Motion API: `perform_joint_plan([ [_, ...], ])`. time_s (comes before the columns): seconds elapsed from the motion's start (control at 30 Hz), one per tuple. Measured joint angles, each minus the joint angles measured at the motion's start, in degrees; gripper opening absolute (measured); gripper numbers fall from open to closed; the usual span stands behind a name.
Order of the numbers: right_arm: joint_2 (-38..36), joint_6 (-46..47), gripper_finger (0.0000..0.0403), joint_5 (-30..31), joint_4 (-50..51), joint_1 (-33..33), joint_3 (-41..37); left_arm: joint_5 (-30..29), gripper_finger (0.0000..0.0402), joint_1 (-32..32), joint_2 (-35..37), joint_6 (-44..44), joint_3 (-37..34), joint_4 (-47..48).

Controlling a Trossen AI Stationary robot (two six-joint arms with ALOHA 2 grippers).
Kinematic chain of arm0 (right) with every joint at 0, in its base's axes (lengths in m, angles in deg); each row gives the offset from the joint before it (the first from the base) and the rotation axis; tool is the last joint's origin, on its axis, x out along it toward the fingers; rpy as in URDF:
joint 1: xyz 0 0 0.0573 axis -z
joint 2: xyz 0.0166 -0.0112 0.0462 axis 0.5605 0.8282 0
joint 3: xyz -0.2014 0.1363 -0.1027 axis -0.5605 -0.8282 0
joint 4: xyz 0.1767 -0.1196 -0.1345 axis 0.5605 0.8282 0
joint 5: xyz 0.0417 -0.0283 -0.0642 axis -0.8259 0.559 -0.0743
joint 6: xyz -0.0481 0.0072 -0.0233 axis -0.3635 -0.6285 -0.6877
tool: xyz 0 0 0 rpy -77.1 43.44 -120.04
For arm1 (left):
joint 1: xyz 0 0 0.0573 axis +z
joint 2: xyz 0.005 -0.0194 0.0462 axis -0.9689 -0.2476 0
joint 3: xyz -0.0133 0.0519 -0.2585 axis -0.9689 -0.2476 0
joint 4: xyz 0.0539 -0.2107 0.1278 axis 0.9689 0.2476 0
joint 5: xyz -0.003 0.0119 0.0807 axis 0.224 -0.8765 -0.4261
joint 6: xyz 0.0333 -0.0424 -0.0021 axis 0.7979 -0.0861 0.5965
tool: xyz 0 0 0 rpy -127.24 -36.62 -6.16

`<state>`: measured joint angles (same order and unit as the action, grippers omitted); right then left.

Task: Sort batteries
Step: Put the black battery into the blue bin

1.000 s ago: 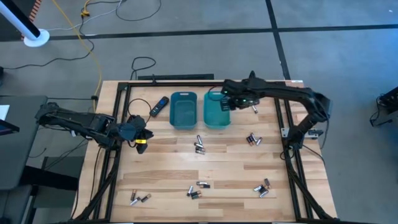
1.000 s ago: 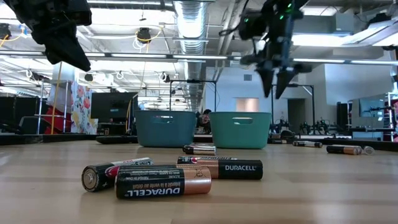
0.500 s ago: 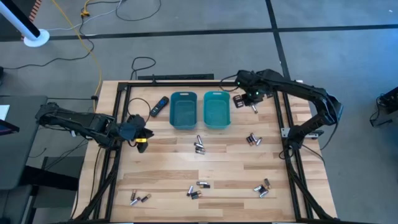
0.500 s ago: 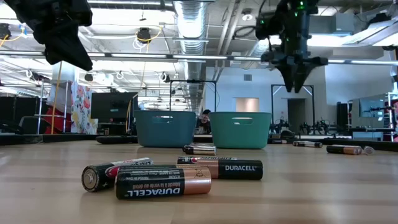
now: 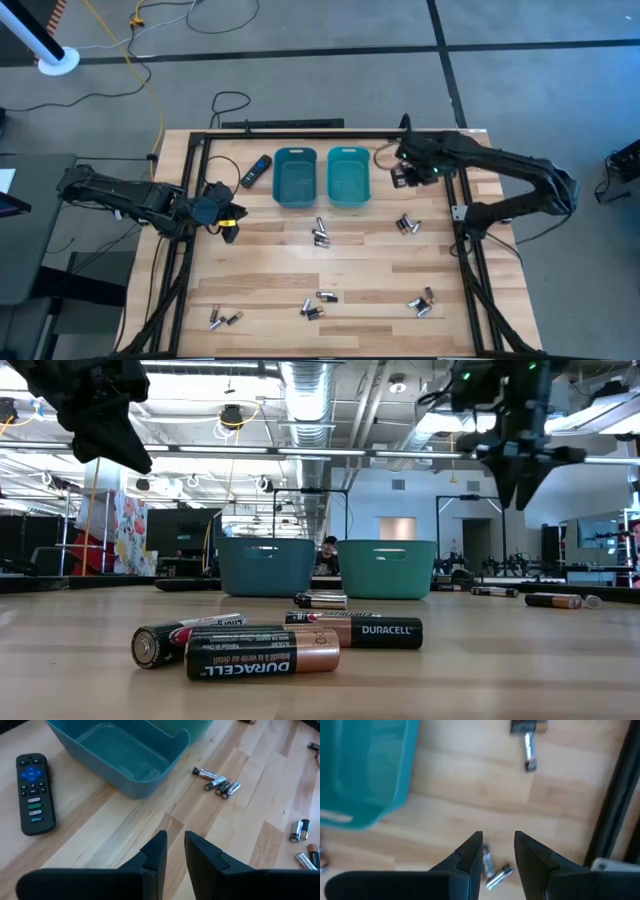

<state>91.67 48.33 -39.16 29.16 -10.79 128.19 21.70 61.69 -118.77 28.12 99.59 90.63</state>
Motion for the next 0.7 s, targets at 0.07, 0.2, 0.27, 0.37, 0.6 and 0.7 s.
perform_joint_plan([
  [0.07,-2.33,4.27,0.0128,0.00,-0.44,-3.49,-1.26,0.00,0.0062,0.00,0.00,-0.31,0.00,-0.01],
  [0.2,-5.24,13.06,0.0128,0.29,-0.60,-10.86,-3.85,0.00,0.0064,0.00,0.00,0.07,0.00,0.00],
  [0.27,-5.92,18.06,0.0128,0.64,-0.80,-14.73,-4.89,0.02,0.0073,0.00,0.00,0.00,0.00,0.00],
  [0.37,-5.92,25.09,0.0128,1.86,-1.14,-20.48,-6.47,0.00,0.0100,0.00,0.00,1.73,0.00,0.01],
  [0.6,-3.85,35.25,0.0128,3.21,-2.27,-30.72,-7.50,-3.06,0.0173,0.00,0.00,3.63,0.02,-0.09],
  [0.7,-3.81,37.69,0.0128,5.28,-2.33,-34.14,-7.52,-0.03,0.0177,-0.02,0.00,-1.28,0.04,-0.14],
])
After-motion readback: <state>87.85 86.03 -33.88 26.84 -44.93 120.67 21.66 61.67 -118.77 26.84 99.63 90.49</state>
